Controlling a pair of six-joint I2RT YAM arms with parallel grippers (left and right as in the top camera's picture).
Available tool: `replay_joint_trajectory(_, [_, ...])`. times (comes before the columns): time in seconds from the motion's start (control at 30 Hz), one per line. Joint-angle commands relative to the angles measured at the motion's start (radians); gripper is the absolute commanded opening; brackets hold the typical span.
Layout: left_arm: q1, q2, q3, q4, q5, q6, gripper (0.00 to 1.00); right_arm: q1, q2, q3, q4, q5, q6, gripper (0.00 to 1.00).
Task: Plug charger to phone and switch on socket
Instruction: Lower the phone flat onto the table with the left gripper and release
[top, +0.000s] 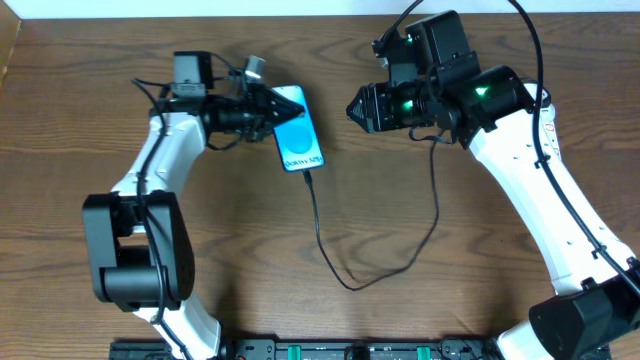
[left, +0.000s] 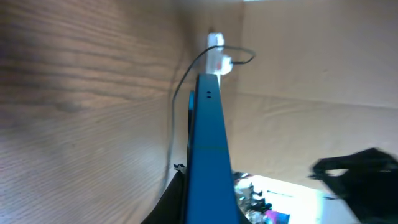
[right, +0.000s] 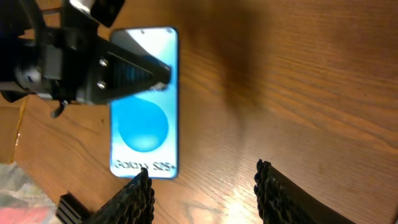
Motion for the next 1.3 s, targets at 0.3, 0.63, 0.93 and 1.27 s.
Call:
replay_joint_trajectory(0.3, [-0.086,0.131,0.008,-0.063,-0.085,0.108,0.07,-0.006,-0.011,0.014,-0.029,0.017,-0.021,0.51])
replay_joint_trajectory(0.63, [-0.095,0.279,0.008,-0.071,-0.147,0.149,0.07,-0.002,-0.01,0.014,-0.045,0.018,-0.024,0.51])
replay_joint_trajectory(0.93, [-0.096,0.292,0.008,-0.128,-0.343,0.149,0.07,-0.002,-0.01,0.014,-0.044,0.021,-0.028,0.52])
replay_joint_trajectory(1.27, [-0.108,0.292,0.008,-0.161,-0.449,0.149,0.12,-0.002,-0.01,0.014,-0.044,0.021,-0.028,0.52])
